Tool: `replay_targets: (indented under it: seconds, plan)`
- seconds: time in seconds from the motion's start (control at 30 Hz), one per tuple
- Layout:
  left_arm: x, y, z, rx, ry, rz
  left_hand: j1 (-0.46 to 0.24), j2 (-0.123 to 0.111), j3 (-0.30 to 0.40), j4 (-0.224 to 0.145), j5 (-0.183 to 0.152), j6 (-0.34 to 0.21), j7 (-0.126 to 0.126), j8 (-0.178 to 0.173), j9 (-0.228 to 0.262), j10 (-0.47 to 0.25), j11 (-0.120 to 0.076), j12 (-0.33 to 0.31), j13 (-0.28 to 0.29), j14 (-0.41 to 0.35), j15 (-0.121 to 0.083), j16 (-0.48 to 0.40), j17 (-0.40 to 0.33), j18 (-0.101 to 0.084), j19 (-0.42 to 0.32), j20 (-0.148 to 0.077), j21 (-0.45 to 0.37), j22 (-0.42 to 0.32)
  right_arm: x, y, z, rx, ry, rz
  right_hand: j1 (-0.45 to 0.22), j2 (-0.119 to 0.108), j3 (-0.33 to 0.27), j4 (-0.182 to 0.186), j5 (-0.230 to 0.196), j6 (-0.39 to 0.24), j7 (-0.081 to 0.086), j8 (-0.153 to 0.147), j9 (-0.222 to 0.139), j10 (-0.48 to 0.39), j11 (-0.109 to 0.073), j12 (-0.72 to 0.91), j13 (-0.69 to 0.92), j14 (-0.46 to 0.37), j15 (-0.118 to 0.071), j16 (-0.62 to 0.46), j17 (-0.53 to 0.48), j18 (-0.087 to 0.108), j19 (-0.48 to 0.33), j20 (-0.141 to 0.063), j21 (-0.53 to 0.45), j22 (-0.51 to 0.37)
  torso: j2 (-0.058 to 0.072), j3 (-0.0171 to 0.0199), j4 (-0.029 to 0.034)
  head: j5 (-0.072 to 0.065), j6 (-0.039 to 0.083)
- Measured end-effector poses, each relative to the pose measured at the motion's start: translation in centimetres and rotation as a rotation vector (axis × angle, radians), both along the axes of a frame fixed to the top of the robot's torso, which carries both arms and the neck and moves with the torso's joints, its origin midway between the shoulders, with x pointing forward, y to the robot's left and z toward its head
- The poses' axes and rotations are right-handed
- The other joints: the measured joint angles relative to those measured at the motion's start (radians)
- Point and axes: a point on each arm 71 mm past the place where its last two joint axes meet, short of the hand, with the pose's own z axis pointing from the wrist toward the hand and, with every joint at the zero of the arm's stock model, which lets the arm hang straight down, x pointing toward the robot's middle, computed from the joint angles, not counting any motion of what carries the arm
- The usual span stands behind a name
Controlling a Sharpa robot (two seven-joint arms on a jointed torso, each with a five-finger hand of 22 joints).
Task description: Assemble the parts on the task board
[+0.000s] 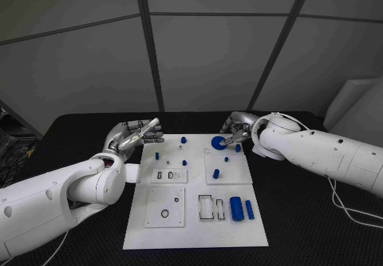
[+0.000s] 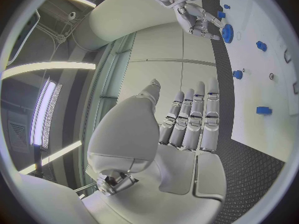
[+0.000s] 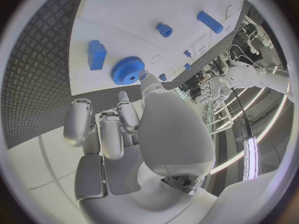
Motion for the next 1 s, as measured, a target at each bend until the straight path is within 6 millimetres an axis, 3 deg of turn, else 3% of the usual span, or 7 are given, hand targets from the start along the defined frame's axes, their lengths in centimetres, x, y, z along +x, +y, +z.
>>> replay_targets:
  seconds: [0.73,0.9,1.0]
  plan:
    - [0.06,-0.08,-0.04,0.0,0.002,-0.001,0.0,0.0,-0.004,-0.004,0.0,0.0,0.0,0.0,0.0,0.0,0.0,0.0,0.0,0.0,0.0,-0.006,0.001,0.0,0.0,0.0,0.0,0.0,0.24,0.37,-0.42,-0.039,0.027,0.018,0.018,0.01,0.0,0.006,0.0,0.004,-0.004,0.017,0.002,0.005,-0.003,0.028,0.031,0.0,0.0,0.004,0.0,0.0,0.004,0.004,0.001,0.008,0.0,0.0009,-0.0006,-0.002,-0.004]
    - [0.08,-0.08,-0.05,0.0,0.002,-0.001,0.0,0.0,-0.004,-0.004,0.0,0.0,0.0,-0.004,0.0,0.0,0.0,-0.004,0.0,0.0,0.0,-0.006,0.001,0.0,0.0,0.0,0.0,0.0,0.31,0.48,-0.49,-0.047,0.029,0.02,0.031,0.023,0.001,0.004,0.0,0.008,-0.007,0.023,0.002,0.005,-0.003,0.033,0.038,0.0,0.0,0.004,0.0,0.0,0.004,0.004,0.004,0.012,0.0,0.0011,-0.0006,-0.003,-0.007]
    - [0.09,-0.1,-0.06,0.0,0.002,-0.001,0.0,0.0,-0.004,-0.004,0.0,0.0,0.0,-0.004,0.0,0.0,0.0,-0.004,0.0,0.0,0.0,-0.006,0.001,0.0,0.0,0.0,0.0,0.0,0.35,0.6,-0.49,-0.052,0.026,0.023,0.041,0.033,0.007,-0.002,0.0,0.018,-0.007,0.032,0.004,0.012,-0.003,0.043,0.047,0.0,0.0,0.009,0.0,-0.016,0.004,0.003,0.008,0.016,0.0,0.0011,-0.0006,-0.003,-0.008]
